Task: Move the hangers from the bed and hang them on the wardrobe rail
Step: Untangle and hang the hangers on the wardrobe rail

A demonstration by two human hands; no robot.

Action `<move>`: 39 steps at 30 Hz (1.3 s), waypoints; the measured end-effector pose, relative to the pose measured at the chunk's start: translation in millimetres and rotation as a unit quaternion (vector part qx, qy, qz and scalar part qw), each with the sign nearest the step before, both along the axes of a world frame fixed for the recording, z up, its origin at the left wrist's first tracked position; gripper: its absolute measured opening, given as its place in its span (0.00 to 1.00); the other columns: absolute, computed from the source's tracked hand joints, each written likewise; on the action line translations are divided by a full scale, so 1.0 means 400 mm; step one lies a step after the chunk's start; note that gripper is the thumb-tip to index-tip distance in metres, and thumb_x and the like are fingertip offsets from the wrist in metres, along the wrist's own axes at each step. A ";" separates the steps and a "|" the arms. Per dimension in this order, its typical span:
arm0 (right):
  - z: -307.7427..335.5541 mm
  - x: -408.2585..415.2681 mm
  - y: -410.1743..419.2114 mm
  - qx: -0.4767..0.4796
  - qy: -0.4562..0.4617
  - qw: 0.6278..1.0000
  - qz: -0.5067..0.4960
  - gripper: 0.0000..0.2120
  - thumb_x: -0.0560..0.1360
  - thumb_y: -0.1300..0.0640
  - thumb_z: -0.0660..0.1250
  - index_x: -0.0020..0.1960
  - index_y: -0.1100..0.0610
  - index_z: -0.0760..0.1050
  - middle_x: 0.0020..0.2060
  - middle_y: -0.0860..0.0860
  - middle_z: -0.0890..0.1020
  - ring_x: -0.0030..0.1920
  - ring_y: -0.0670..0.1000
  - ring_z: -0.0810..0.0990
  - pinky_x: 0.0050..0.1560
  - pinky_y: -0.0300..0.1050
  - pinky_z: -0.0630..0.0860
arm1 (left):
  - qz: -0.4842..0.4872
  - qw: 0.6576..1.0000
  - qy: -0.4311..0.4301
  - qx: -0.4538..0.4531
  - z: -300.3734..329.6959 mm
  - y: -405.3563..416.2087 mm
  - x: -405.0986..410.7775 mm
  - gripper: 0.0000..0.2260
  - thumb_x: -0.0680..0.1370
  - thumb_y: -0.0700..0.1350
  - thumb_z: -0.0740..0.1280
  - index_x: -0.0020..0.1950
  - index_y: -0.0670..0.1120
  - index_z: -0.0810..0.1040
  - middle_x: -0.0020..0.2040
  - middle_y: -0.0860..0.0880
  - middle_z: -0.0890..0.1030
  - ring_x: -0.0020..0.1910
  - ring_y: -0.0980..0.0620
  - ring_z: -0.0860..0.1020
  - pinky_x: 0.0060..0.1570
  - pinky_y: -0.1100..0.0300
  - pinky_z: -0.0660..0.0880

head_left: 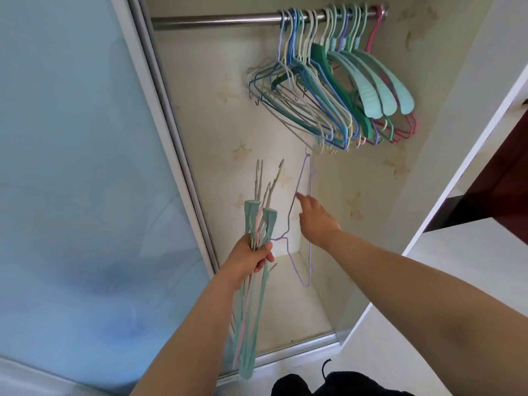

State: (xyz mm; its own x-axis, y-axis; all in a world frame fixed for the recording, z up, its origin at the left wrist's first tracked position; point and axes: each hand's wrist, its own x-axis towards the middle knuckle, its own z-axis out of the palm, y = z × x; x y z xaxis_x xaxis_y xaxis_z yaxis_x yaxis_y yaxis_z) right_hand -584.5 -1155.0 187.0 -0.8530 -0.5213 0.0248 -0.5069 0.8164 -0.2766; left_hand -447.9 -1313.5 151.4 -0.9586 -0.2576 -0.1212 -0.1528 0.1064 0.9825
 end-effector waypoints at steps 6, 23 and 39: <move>0.084 -0.029 -0.058 0.034 0.149 0.988 -0.034 0.39 0.74 0.67 0.60 0.76 0.45 0.46 0.72 0.55 0.58 0.64 0.58 0.68 0.50 0.49 0.75 | 0.000 1.000 0.008 0.001 0.023 -0.029 0.013 0.11 0.76 0.51 0.69 0.42 0.45 0.73 0.27 0.49 0.77 0.23 0.55 0.69 0.25 0.63 0.68; 0.122 -0.063 0.020 0.246 0.285 0.926 -0.010 0.13 0.80 0.49 0.58 0.59 0.51 0.76 0.57 0.55 0.72 0.57 0.58 0.69 0.58 0.51 0.64 | 0.226 0.966 -0.006 0.126 -0.007 -0.057 -0.054 0.13 0.77 0.52 0.69 0.42 0.42 0.76 0.29 0.51 0.81 0.20 0.56 0.67 0.23 0.63 0.66; 0.129 -0.060 0.171 0.170 -0.326 0.930 -0.016 0.14 0.80 0.48 0.58 0.43 0.54 0.76 0.31 0.49 0.81 0.24 0.46 0.69 0.26 0.34 0.63 | 0.289 0.935 -0.041 0.201 0.027 -0.084 -0.120 0.14 0.75 0.54 0.70 0.46 0.42 0.78 0.46 0.49 0.84 0.17 0.58 0.68 0.23 0.64 0.69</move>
State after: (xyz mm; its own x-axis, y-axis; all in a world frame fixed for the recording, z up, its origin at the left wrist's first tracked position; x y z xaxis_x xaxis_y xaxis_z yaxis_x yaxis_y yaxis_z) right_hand -608.7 -1086.4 238.6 -0.6443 -0.3788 -0.6644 -0.2971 0.9245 -0.2390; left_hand -496.0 -1347.3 162.1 -0.6569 -0.6470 -0.3872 -0.1480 -0.3928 0.9076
